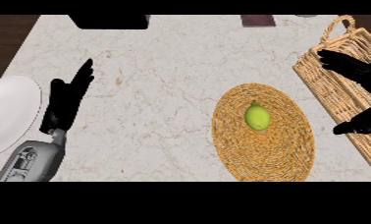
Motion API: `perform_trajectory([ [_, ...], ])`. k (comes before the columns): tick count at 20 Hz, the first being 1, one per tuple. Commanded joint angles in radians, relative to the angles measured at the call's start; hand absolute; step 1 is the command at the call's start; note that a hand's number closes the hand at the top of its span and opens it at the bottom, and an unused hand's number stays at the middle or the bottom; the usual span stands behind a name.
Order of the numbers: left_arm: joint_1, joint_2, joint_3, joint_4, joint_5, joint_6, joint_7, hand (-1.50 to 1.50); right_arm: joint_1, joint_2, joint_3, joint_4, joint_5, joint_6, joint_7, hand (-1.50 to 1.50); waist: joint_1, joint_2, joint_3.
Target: Pick the pear from the placemat and place it in the basket
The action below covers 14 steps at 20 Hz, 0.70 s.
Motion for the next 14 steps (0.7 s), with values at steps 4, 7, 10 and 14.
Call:
perform_trajectory([
  [4,0.006,-0.033,-0.013,-0.039,-0.027,0.011,0.048,0.0,-0.107,-0.091,0.001,0.09,-0.108,0.32,0.078,-1.5,0.006,-0.002,0.002],
  [7,-0.041,-0.033,0.053,0.057,-0.038,-0.027,-0.009,0.0,-0.09,-0.054,-0.034,0.034,-0.115,0.319,0.153,-1.5,-0.008,-0.002,0.001],
  [10,-0.022,-0.073,0.047,0.047,-0.073,-0.026,0.001,0.0,-0.077,-0.013,-0.067,0.086,-0.036,0.31,0.131,-1.5,-0.006,-0.001,0.001],
  [14,-0.019,-0.066,0.08,0.071,-0.081,-0.064,-0.032,0.0,-0.1,0.022,-0.103,0.122,0.018,0.283,0.117,-1.5,-0.004,-0.001,0.002],
])
